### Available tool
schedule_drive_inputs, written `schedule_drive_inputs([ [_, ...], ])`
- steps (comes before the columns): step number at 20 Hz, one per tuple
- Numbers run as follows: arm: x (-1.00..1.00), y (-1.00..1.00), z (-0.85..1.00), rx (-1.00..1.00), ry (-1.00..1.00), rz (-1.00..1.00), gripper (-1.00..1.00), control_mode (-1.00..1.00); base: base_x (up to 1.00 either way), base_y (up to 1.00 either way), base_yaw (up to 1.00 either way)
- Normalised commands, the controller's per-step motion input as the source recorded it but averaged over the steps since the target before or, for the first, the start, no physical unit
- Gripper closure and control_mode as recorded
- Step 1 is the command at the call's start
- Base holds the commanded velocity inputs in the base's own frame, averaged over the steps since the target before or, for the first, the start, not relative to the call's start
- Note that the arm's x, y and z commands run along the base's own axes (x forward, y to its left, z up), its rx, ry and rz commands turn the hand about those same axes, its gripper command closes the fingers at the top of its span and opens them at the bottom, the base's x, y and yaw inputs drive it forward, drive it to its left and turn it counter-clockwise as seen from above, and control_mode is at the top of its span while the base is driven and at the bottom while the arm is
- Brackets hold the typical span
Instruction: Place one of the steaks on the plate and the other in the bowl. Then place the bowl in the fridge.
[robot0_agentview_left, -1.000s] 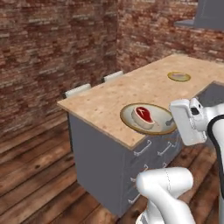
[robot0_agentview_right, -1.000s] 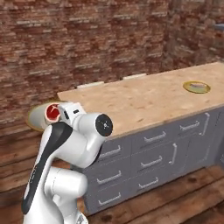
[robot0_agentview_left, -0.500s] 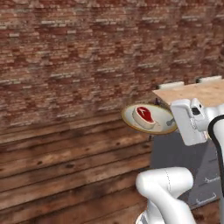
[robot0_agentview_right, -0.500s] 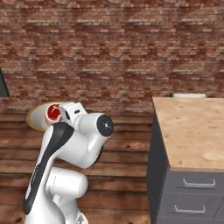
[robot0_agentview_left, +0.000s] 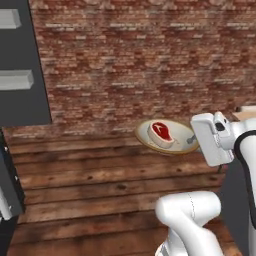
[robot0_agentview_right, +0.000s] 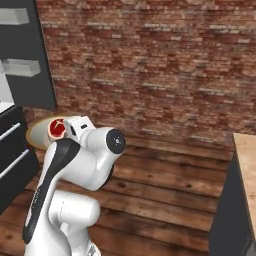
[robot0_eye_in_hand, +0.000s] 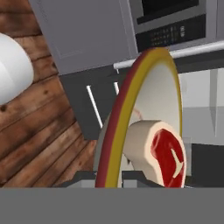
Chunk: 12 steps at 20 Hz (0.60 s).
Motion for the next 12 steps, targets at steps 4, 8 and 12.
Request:
schedule_drive_inputs([
  [4,0.0,0.0,0.0,0.0,0.0,0.0,1.0,1.0,1.0,-0.11,0.06],
  [8,0.0,0.0,0.0,0.0,0.0,0.0,1.0,1.0,0.99,-0.02,0.01],
  [12,0.0,0.0,0.0,0.0,0.0,0.0,1.0,1.0,0.73,0.13,0.14],
])
